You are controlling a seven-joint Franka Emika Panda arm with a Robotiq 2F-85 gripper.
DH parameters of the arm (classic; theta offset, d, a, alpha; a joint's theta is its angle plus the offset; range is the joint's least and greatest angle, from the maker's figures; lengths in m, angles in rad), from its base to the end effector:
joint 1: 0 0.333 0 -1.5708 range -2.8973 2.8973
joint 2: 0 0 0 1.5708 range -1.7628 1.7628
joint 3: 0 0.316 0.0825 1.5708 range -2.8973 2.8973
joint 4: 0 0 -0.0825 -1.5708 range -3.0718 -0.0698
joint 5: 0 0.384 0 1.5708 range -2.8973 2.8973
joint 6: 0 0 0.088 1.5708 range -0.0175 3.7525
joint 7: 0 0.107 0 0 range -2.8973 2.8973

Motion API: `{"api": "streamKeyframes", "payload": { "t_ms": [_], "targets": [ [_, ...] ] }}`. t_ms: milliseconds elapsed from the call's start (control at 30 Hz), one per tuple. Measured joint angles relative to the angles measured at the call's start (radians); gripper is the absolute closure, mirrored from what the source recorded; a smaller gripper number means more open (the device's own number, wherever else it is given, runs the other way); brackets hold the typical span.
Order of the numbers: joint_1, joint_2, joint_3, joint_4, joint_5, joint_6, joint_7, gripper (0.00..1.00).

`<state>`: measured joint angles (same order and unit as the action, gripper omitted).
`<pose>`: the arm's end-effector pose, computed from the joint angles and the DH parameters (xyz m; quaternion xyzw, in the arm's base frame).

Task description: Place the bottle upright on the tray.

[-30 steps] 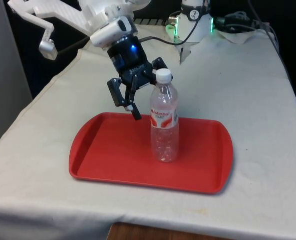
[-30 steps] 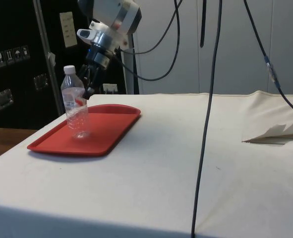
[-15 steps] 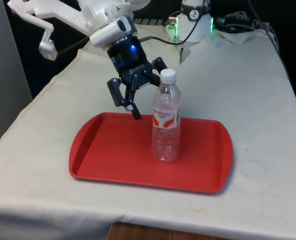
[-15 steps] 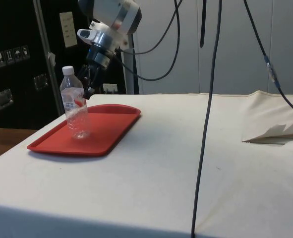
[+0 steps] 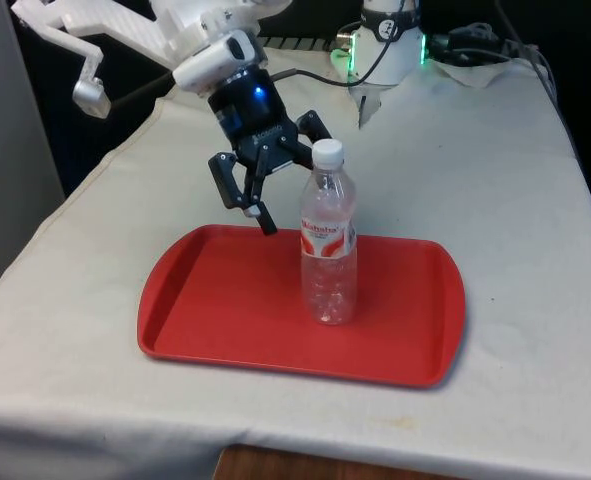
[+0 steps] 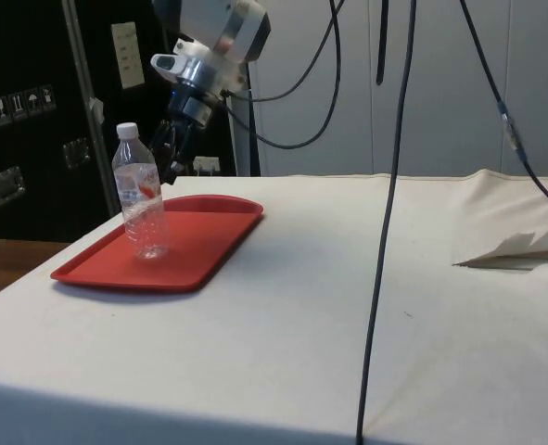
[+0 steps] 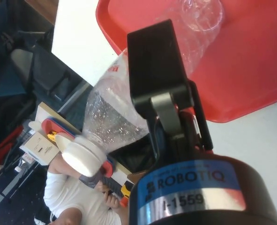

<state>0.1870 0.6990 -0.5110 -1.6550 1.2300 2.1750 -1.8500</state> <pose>0.6746 -0.1410 0.2447 -0.8613 -0.3947 -0.2805 0.1540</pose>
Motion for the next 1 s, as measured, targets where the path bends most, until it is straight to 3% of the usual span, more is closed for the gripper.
{"api": "streamKeyframes", "payload": {
  "t_ms": [1000],
  "targets": [
    [-0.007,-0.018,-0.031,-0.036,0.000,-0.036,-0.025,0.00]
  ]
}}
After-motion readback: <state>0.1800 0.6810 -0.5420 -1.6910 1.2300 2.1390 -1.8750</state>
